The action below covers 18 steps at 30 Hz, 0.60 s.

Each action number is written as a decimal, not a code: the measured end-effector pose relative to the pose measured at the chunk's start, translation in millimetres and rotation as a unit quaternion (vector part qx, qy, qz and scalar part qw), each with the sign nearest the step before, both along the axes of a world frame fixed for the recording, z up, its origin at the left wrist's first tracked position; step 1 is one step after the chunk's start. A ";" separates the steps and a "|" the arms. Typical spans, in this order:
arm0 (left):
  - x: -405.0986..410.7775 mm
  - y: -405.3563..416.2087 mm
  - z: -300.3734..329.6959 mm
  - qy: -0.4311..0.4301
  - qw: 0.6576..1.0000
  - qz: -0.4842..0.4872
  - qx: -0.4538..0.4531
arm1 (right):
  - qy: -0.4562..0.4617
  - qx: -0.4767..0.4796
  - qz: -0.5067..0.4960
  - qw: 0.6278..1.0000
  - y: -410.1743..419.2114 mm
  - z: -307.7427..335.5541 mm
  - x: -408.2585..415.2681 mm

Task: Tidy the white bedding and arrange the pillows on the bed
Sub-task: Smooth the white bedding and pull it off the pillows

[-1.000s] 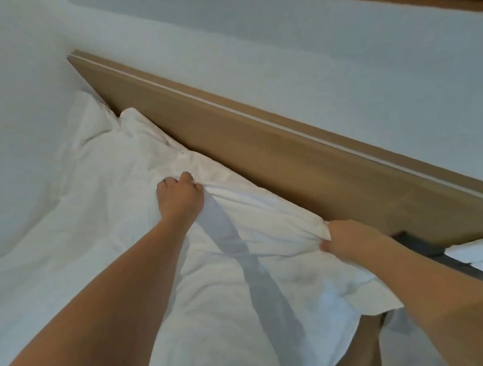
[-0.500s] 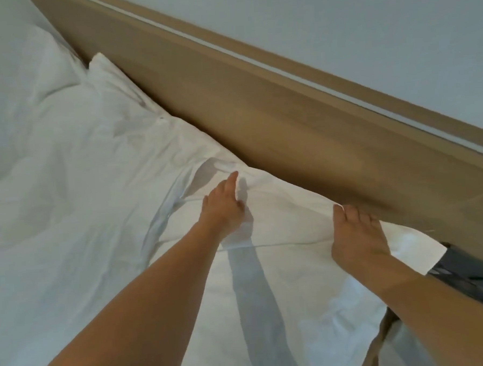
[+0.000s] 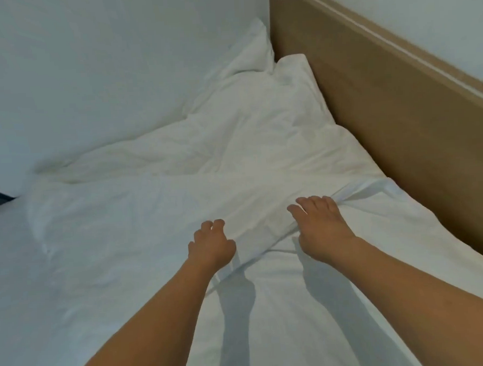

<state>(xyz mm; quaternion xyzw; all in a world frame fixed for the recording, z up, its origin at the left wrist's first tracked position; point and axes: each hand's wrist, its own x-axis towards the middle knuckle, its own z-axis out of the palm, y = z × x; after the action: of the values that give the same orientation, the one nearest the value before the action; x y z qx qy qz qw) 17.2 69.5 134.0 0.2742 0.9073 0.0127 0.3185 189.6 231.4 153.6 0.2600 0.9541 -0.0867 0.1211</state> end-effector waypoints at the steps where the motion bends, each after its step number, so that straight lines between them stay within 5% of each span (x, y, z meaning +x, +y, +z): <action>1: -12.9 -22.7 -16.6 -0.015 0.999 0.033 -0.008 | 0.008 0.011 0.027 1.000 -11.8 -15.6 -18.0; 7: -59.2 -149.0 -116.5 -0.107 0.963 0.235 -0.077 | -0.092 0.064 0.141 0.984 -90.1 -109.7 -95.5; 11: -50.2 -190.0 -174.7 -0.043 0.981 0.043 -0.185 | -0.128 0.095 0.212 0.964 -133.6 -155.9 -123.0; 18: -79.1 -201.4 -219.7 0.174 0.966 -0.112 -0.154 | -0.136 0.126 0.186 0.965 -168.3 -208.0 -150.5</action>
<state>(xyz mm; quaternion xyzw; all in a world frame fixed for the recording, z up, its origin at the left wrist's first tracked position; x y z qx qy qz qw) -61.9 -132.0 -85.7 0.3197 0.9035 -0.2105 0.1930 39.1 63.1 -54.5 0.1007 0.9634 0.0941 0.2298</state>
